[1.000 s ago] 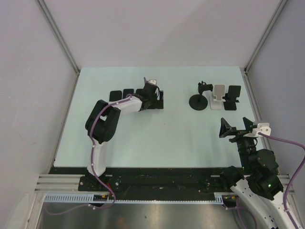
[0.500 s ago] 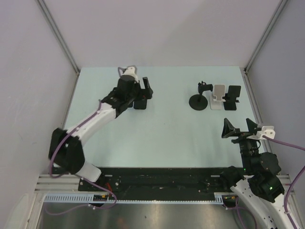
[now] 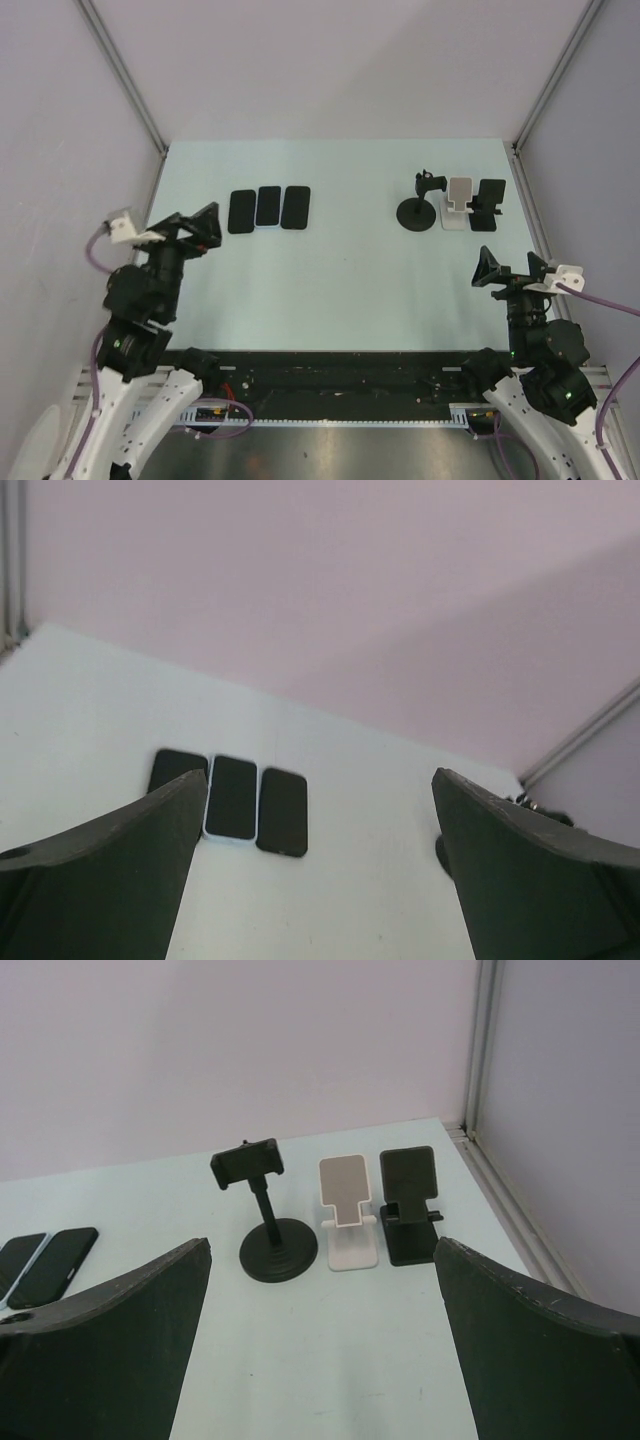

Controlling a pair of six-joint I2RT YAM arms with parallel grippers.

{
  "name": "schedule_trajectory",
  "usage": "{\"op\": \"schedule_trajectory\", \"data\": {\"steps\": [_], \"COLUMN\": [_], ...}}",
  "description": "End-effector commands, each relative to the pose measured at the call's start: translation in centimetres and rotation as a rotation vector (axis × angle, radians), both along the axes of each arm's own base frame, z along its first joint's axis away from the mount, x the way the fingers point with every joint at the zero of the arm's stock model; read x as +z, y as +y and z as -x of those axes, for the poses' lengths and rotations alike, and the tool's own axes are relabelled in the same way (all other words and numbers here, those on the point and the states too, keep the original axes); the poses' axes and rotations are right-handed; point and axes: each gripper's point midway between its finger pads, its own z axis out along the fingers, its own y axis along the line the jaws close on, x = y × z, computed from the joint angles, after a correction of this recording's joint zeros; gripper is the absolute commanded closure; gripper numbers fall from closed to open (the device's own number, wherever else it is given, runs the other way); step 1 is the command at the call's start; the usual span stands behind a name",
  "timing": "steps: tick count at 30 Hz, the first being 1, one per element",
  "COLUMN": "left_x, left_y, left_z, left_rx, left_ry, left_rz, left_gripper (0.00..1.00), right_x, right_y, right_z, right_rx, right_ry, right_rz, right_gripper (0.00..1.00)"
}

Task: Remove the phone from the phone stand

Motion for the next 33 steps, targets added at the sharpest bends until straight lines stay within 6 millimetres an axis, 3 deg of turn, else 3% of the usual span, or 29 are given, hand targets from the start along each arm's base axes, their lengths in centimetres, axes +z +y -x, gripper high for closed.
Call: {"op": "schedule_trajectory", "data": {"steps": [1,6,13,19,33], "left_x": [1.4,2.1,-1.1,-1.8,-1.7], "left_y": [4.9,7.0,8.1,7.5,9.3], "left_z": [4.3,8.0,10.6,9.8,10.2], "left_rx": [0.161,0.197,0.214,0.199,0.311], "left_ry": [-0.117,-0.230,-0.327,-0.301,-0.319], "left_rz": [-0.062,-0.082,-0.057,-0.105,-0.140], "left_gripper": [0.00,0.00,0.00,0.00,0.00], "right_x": [0.8,0.8,0.8,0.9,0.8], "right_y": [-1.8,-2.3,-2.3,-2.3,-2.4], "right_z": [0.6,0.7,0.6,0.4,0.0], "right_rx": [-0.088,-0.115,-0.114,-0.122,-0.135], "right_ry": [-0.022,-0.023,-0.029,-0.037,-0.052], "right_rz": [-0.044,-0.051,-0.054,-0.051,-0.050], "right_gripper": [0.00,0.00,0.00,0.00,0.00]}}
